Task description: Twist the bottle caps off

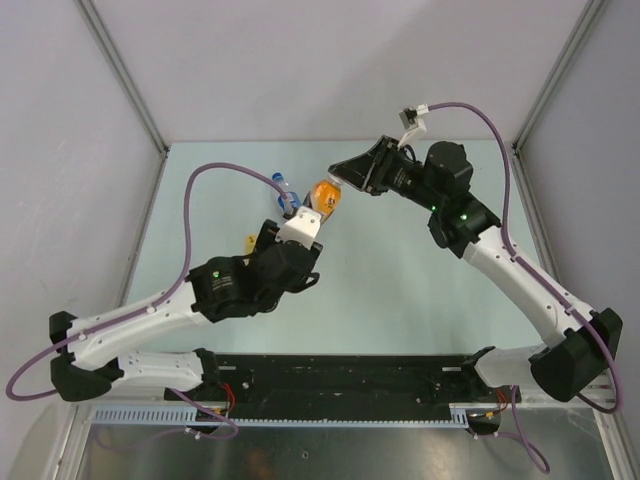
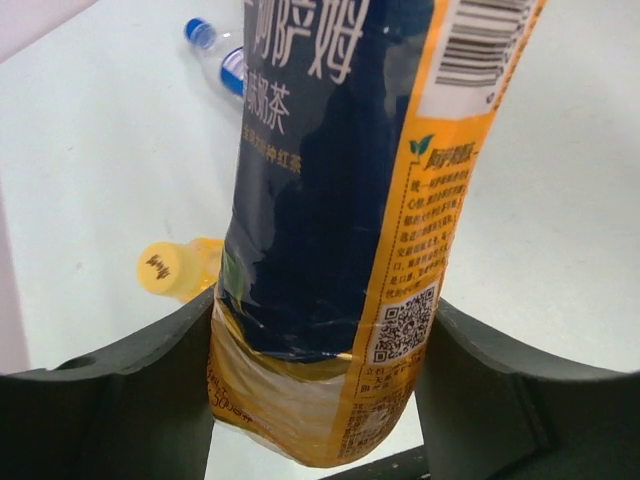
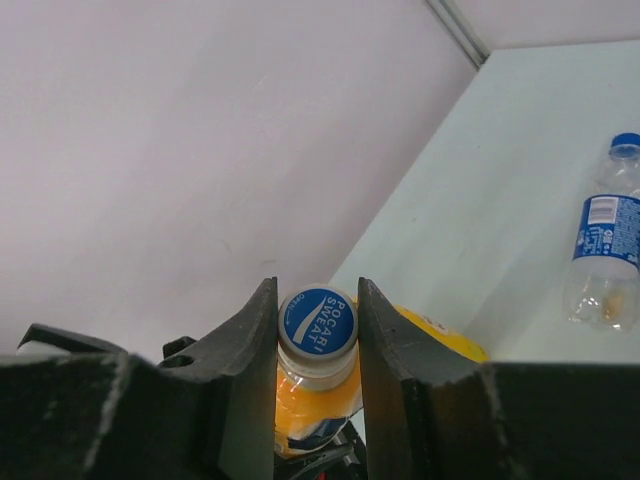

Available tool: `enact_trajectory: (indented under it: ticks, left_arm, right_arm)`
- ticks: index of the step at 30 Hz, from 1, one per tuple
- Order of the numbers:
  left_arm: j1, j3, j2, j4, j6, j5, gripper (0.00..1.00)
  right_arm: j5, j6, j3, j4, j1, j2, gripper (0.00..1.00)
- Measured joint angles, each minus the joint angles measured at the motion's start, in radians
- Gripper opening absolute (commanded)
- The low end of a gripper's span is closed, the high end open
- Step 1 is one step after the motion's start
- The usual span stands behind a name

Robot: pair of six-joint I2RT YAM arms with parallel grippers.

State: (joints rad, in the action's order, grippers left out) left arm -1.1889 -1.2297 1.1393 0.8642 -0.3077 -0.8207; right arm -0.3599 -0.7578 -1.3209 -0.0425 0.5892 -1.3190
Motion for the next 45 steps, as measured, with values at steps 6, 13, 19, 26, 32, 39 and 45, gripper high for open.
enact_trajectory:
  ticks: [6,13,19,26,32,39,45]
  left_arm:
    - [0.003,0.05,-0.089,-0.143,0.056,0.163,0.0]
    - [0.049,0.11,-0.175,-0.31,0.106,0.441,0.0]
    - [0.093,0.166,-0.211,-0.444,0.118,0.731,0.0]
    - [0.116,0.204,-0.212,-0.533,0.125,1.053,0.0]
    - [0.119,0.223,-0.212,-0.573,0.126,1.257,0.0]
    - [0.119,0.306,-0.241,-0.7,0.121,1.384,0.0]
    - [0.119,0.335,-0.263,-0.735,0.106,1.389,0.0]
  right_arm:
    - [-0.127,-0.016,0.048,-0.112,-0.056,0.031,0.0]
    - [-0.286,-0.031,0.085,-0.236,-0.123,0.083,0.0]
    - [-0.421,-0.001,0.096,-0.321,-0.151,0.153,0.0]
    - [-0.61,-0.043,0.118,-0.518,-0.158,0.179,0.0]
    - [-0.713,-0.074,0.127,-0.635,-0.14,0.199,0.0]
    - [-0.785,-0.074,0.13,-0.677,-0.119,0.226,0.0]
    - [-0.792,-0.05,0.134,-0.662,-0.114,0.238,0.13]
